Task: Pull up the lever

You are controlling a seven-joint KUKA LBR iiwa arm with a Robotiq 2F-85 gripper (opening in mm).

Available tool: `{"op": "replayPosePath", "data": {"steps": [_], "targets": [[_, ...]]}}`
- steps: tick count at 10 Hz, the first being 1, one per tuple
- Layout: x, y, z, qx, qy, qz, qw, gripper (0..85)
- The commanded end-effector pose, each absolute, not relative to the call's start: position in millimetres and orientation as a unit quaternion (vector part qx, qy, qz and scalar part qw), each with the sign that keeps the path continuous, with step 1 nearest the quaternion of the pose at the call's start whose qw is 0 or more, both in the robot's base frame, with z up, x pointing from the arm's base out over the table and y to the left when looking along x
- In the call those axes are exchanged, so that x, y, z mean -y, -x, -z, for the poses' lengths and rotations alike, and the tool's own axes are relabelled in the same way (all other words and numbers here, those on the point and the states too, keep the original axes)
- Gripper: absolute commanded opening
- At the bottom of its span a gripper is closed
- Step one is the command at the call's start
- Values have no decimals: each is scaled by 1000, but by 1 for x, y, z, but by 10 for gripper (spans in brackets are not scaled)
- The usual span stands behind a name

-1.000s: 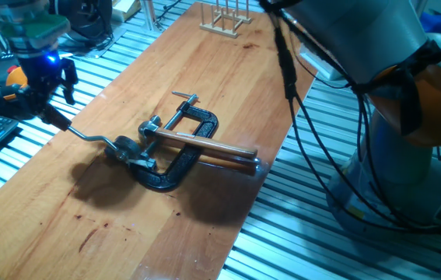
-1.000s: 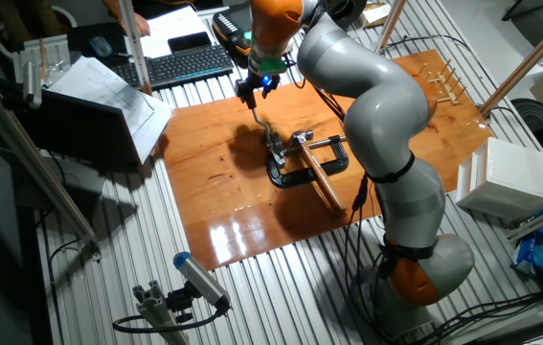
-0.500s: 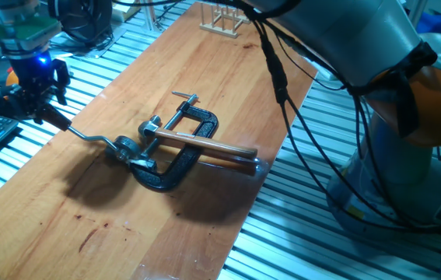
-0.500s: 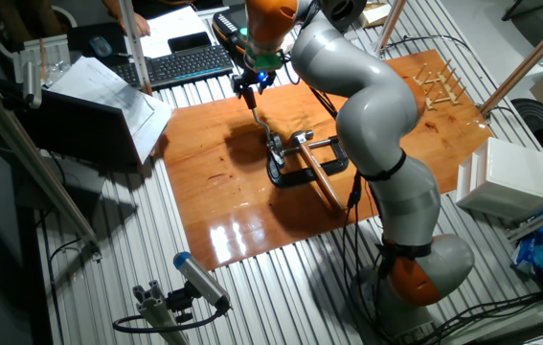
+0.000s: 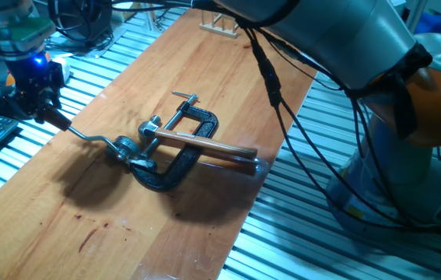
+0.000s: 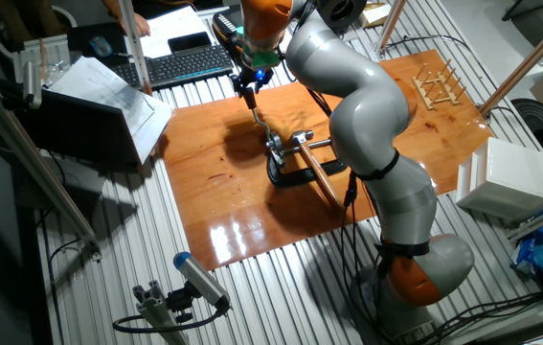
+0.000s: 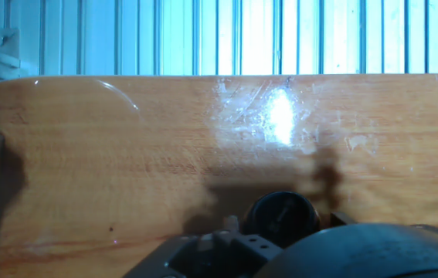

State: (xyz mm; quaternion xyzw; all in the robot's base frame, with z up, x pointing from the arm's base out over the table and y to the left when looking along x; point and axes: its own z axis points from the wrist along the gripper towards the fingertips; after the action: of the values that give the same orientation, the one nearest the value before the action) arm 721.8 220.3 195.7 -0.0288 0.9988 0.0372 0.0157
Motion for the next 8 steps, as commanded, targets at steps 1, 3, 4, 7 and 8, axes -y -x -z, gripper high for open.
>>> {"op": "replayPosePath", "data": {"steps": [1,3,4,7,8], "targets": [[-219,-722,-196,-999,30,-37,15,510],[-219,-723,-197,-998,46,-42,8,340],[-219,-723,-197,-998,52,-45,6,170],[-219,-723,-197,-996,70,-55,4,0],[-219,-723,-197,-996,72,-54,2,0]]}}
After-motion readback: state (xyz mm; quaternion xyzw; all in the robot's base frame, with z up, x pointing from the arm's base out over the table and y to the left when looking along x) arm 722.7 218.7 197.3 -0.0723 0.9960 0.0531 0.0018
